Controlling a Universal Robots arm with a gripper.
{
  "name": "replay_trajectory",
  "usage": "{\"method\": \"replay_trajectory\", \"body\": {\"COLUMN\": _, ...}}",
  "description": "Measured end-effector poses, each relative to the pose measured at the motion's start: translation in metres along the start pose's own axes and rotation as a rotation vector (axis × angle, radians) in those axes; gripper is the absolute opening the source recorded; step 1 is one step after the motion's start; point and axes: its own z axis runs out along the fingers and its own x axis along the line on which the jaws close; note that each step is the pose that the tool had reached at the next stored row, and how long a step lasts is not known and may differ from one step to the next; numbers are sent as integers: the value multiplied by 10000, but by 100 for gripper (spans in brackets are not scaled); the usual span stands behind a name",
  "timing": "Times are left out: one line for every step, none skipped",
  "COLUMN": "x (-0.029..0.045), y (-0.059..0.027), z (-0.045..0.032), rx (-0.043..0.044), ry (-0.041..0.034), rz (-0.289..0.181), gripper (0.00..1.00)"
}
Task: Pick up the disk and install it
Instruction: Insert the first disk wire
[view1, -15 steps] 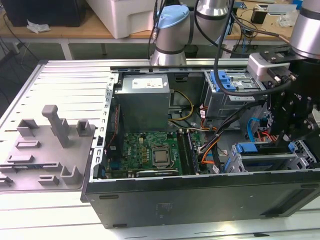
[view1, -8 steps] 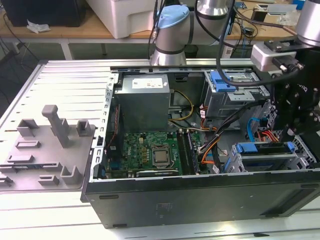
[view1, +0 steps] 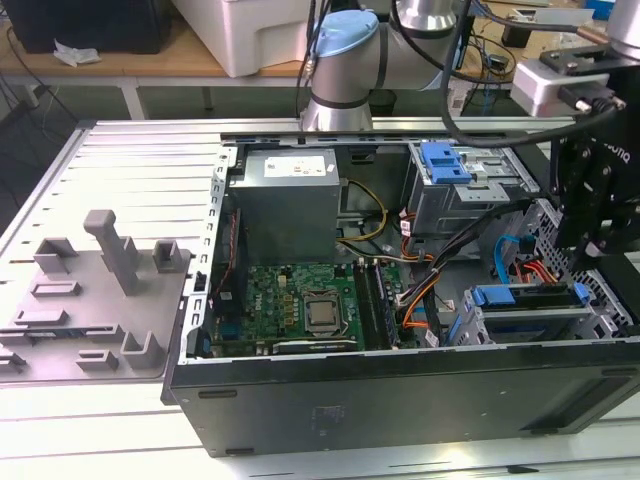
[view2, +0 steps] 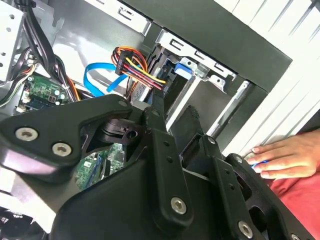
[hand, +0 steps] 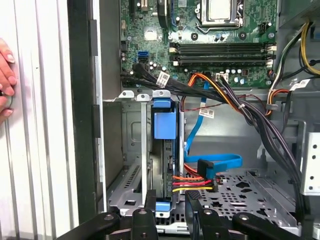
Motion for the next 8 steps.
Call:
{"method": "replay_trajectory", "body": {"x": 2, "y": -2, "z": -22, "rx": 0, "ry": 1, "rz": 0, "gripper": 37}}
{"method": "replay_trajectory", "body": {"x": 4, "y": -4, "z": -39, "rx": 0, "ry": 1, "rz": 1, "gripper": 37}}
{"method": "replay_trajectory", "body": {"x": 6, "y": -6, "z": -57, "rx": 0, "ry": -1, "rz": 0, "gripper": 37}}
{"method": "replay_trajectory", "body": {"x": 7, "y": -7, "z": -74, "rx": 0, "ry": 1, "rz": 0, "gripper": 37}}
{"method": "replay_trajectory", "body": {"x": 10, "y": -11, "z": -106, "rx": 0, "ry": 0, "rz": 0, "gripper": 37}}
{"method": "replay_trajectory", "body": {"x": 13, "y": -13, "z": -131, "rx": 0, "ry": 0, "rz": 0, "gripper": 37}}
{"method": "replay_trajectory", "body": {"x": 15, "y": -15, "z": -149, "rx": 0, "ry": 0, "rz": 0, "gripper": 37}}
{"method": "replay_trajectory", "body": {"x": 16, "y": -16, "z": -159, "rx": 0, "ry": 1, "rz": 0, "gripper": 37}}
